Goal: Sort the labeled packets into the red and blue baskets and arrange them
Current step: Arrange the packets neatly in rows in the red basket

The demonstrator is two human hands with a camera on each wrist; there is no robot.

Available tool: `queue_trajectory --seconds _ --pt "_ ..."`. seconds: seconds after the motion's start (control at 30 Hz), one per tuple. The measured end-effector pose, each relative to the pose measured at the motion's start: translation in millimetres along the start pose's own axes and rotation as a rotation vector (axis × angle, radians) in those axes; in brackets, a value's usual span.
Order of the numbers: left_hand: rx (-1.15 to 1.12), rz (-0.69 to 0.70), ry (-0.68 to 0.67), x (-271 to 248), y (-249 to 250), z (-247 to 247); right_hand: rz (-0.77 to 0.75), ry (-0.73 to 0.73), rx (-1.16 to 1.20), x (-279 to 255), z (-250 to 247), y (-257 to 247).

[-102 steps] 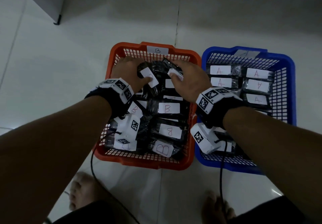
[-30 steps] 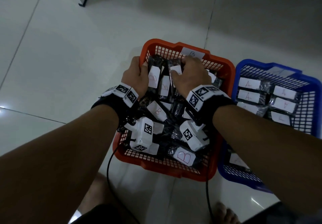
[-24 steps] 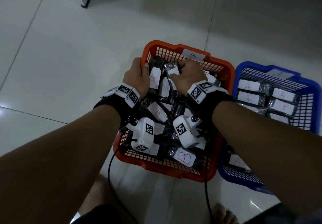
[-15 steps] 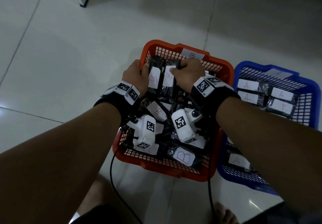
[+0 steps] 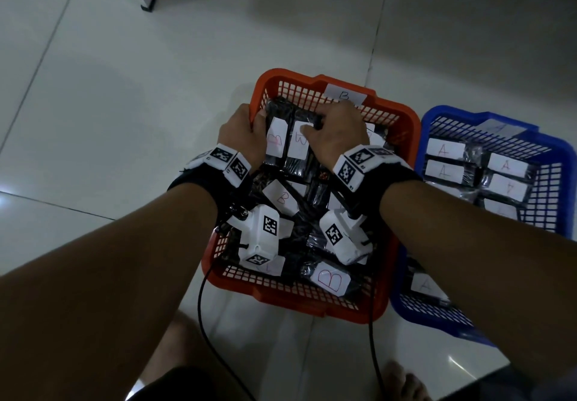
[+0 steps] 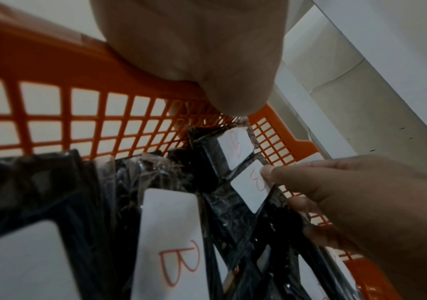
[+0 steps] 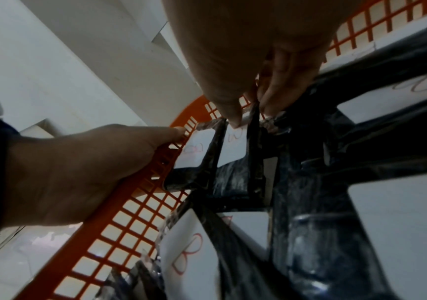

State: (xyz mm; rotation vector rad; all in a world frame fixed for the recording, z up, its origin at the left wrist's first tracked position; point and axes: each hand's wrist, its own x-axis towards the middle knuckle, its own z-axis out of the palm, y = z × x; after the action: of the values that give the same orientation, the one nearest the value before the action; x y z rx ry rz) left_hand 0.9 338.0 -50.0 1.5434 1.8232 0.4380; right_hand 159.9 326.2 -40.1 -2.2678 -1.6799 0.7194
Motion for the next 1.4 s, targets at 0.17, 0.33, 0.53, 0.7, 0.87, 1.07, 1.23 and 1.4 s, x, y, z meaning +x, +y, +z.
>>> queue_trajectory --seconds 0.17,0.33,0.53,0.7,0.87,1.07,1.23,1.4 --pt "-0.034 0.000 0.005 -1 -1 0 -0.209 0.024 -0.009 -6 -6 -12" --pt "-0.059 0.000 -0.010 -1 -1 -1 -0.388 -0.127 -0.086 4 2 -29" --pt "-0.054 0.006 -0.003 0 -2 0 -0.304 -0.148 -0.042 16 7 -25" --pt "-0.048 0.007 -0.009 -1 -1 -1 -0.322 0.013 0.049 -2 -11 -18" --pt "-0.033 -0.012 -0.063 -1 1 -7 -0.299 -0.408 -0.223 -33 -21 -19" --pt "-0.038 -0.007 -0.099 -1 1 -9 -0.312 -0.546 -0.411 -59 -4 -20" --pt "-0.055 -0.013 -0.103 -2 1 -8 -0.224 -0.578 -0.128 -53 -6 -21" --pt "-0.046 -0.010 -0.098 -1 1 -8 -0.245 -0.573 -0.120 -55 -5 -18"
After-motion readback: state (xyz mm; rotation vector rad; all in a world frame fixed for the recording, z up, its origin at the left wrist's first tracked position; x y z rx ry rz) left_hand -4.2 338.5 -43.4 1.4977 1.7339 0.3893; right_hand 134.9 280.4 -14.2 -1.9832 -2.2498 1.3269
